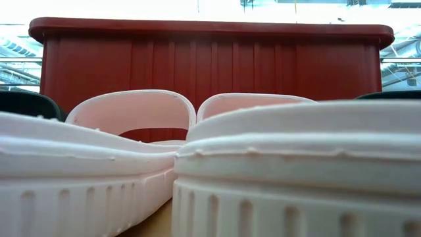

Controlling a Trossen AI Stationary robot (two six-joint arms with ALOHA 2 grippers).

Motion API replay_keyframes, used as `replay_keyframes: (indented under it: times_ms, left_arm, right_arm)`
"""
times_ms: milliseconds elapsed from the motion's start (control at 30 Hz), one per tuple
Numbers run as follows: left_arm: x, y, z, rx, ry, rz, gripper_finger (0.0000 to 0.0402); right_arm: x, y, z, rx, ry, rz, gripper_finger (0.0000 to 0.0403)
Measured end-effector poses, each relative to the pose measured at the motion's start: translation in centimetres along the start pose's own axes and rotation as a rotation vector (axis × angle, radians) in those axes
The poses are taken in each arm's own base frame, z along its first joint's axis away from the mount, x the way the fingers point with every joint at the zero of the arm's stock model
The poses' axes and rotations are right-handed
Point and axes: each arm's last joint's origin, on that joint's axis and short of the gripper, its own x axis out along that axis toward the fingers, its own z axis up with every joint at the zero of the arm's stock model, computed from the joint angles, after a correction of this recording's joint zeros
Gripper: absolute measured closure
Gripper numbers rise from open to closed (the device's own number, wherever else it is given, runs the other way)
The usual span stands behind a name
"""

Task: Pick and place slides into bin
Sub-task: Put the black slide into the red container

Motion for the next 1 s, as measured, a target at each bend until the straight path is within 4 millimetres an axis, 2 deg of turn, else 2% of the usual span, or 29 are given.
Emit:
replay_keyframes:
  times_ms: [433,633,867,1000]
  left_arm:
    - [0.0,0.1,0.0,-0.027,-0.005,0.03,0.0188]
    - [0.0,0.1,0.0,-0.034,-0.009,0.044,0.0188]
    - [0.0,0.1,0.0,-0.05,-0.012,0.055,0.0188]
    - [0.0,0.2,0.0,-0.052,-0.017,0.08,0.0188]
  right_arm:
    - [2.6,-1.0,-0.7,-0.058,-0.012,-0.081,0.0193]
    - [4.0,-1.0,-1.0,-0.096,-0.016,-0.061,0.0193]
    - [4.3,-1.8,-0.9,-0.082,-0.029,-0.142,0.0196]
    - [4.5,-2.2,-0.7,-0.083,-0.034,-0.168,0.0217]
